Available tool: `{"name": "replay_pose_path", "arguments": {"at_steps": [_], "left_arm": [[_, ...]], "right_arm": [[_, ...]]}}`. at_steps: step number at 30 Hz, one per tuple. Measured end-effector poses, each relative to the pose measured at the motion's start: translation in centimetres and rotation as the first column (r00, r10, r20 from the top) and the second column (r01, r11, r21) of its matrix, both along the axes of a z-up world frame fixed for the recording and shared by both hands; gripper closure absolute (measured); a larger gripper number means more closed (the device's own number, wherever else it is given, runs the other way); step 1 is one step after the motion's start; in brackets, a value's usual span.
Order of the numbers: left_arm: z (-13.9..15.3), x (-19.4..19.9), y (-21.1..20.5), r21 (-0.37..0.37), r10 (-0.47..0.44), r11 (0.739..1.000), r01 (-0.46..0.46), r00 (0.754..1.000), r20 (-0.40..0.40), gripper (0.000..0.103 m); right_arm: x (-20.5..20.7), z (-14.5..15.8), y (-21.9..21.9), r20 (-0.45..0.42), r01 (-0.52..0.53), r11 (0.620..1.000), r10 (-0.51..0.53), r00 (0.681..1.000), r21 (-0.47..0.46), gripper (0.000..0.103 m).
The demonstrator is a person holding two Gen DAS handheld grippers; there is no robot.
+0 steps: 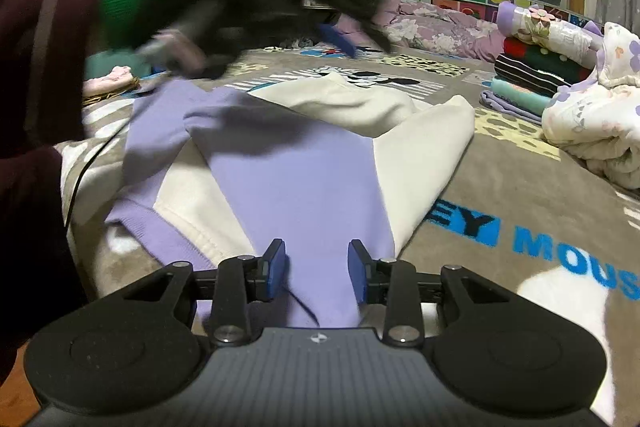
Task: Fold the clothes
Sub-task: 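Lower the left gripper onto the lavender sleeve cuff and grasp it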
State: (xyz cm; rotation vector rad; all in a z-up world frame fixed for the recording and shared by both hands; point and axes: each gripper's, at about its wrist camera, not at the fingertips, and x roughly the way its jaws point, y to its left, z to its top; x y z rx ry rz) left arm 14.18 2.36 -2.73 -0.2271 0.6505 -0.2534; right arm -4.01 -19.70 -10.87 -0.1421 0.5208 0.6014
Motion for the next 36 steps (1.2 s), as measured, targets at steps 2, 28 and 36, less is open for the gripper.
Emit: {"name": "replay_pose_path", "arguments": {"at_steps": [2,28,36], "left_arm": [[-0.2,-2.5,2.5,-0.034,0.065,0.997,-0.065,0.998,0.002,0.044],[-4.6,-10.6,13.3,-0.359,0.310,0.875,-0.325,0.945,-0.101,0.029],[-6.2,-9.7,12.4,-0.341,0.299,0.875,-0.344,0.937,-0.180,0.049]], "right_arm": [[-1.1,0.4,-0.3,0.015,-0.001,1.000,0.001,1.000,0.000,0.067],[-5.1,1.2,1.8,0.124,-0.044,0.988,0.063,0.990,-0.149,0.050],[-3.1,1.0,1.5,0.113,-0.036,0.997,0.043,0.993,-0.068,0.050]]}}
